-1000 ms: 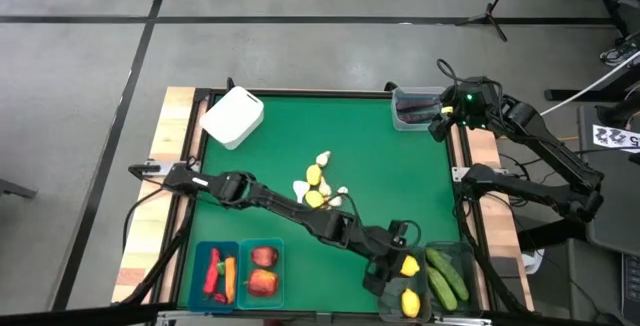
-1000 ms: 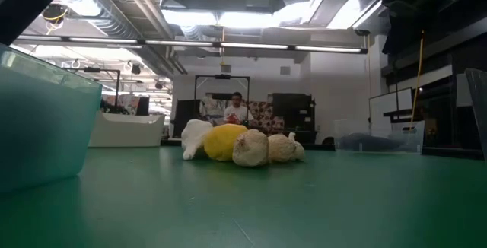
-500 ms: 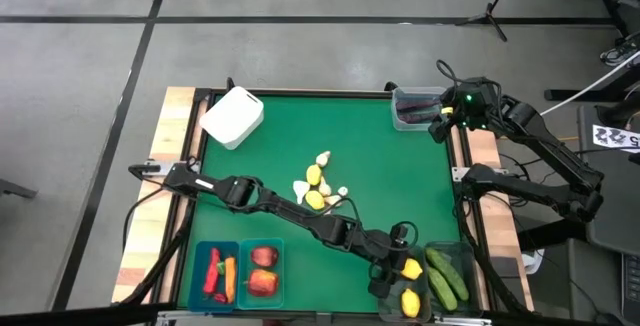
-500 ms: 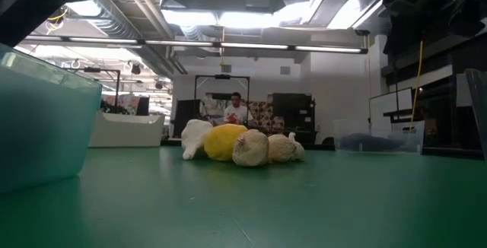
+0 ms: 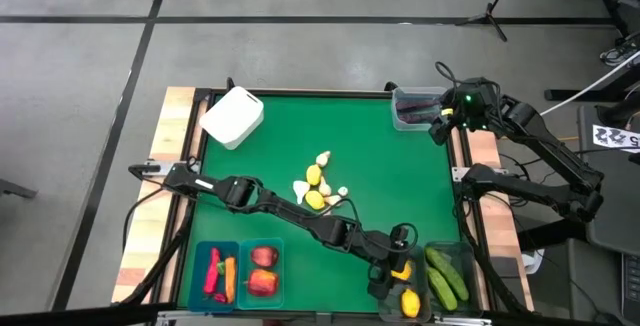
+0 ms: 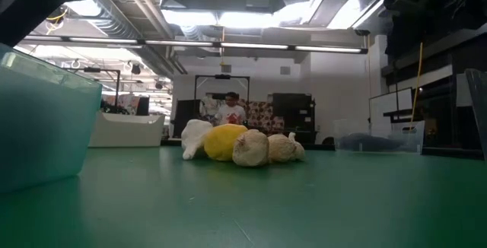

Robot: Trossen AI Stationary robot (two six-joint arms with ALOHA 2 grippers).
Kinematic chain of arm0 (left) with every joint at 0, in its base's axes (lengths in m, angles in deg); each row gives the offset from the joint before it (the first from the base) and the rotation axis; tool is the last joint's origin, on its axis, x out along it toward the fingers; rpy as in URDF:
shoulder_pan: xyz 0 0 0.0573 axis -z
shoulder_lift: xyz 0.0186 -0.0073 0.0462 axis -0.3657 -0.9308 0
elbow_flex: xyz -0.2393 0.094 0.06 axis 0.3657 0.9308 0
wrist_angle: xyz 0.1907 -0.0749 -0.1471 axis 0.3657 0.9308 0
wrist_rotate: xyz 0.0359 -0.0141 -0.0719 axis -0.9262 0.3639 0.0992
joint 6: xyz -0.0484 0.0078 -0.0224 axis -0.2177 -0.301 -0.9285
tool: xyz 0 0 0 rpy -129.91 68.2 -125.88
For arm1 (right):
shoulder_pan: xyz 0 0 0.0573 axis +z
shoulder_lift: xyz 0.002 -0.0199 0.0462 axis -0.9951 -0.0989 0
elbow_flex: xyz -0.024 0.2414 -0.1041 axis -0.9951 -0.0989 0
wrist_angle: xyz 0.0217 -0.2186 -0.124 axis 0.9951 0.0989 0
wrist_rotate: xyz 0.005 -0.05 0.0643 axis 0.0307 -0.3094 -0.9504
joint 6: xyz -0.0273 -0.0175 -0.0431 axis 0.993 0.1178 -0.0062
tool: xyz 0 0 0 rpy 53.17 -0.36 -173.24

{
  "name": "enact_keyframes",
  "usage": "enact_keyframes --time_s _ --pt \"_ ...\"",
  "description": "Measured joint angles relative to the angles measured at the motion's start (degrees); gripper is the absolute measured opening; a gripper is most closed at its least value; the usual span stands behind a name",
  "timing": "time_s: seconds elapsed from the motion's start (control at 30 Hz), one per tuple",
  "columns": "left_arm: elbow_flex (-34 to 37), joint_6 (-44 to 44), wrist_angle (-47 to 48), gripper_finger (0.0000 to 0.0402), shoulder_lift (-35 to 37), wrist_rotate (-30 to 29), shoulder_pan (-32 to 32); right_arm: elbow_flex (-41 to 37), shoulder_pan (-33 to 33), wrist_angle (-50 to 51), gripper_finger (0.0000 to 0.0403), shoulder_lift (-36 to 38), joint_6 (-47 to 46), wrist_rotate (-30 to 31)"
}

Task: Sort produce into baskets
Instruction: Put the lemon into the left black bin

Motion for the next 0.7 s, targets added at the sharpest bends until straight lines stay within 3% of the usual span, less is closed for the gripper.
enact_keyframes --time_s 0.17,0.3,0.47,0.6,0.7 --pt "0.0 -0.5 0.3 0.0275 0.1 -0.2 0.0 0.0 0.0 0.2 0.0282 0.0 0.0 0.0" --pt "0.1 2.5 5.2 0.0278 2.5 -4.5 -0.1 0.0 0.0 0.4 0.0282 0.0 0.0 0.0" --pt "0.0 7.4 16.5 0.0277 10.3 -12.3 -1.2 0.0 0.0 2.0 0.0282 0.0 0.2 0.0" --pt "0.0 9.1 27.0 0.0266 17.4 -13.2 -2.6 0.0 0.0 2.7 0.0282 0.2 0.4 0.0" --pt "0.0 8.0 36.9 0.0258 23.7 -17.3 -3.7 0.0 0.0 2.6 0.0282 0.5 0.7 0.1"
